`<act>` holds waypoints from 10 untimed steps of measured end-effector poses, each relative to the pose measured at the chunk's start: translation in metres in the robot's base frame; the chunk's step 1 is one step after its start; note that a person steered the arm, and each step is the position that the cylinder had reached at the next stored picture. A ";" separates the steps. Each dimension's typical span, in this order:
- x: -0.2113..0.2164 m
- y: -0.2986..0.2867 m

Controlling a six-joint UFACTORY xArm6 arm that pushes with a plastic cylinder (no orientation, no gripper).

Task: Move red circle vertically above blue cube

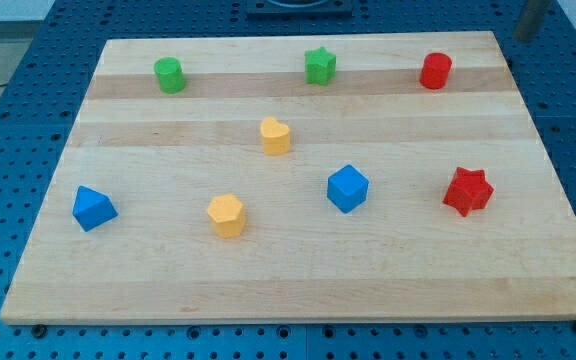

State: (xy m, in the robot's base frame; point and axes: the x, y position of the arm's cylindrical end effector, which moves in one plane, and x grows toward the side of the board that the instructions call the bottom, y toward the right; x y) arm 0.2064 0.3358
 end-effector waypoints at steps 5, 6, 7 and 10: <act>0.127 -0.172; 0.127 -0.208; 0.102 -0.159; 0.090 -0.155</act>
State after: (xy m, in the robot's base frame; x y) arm 0.2962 0.1806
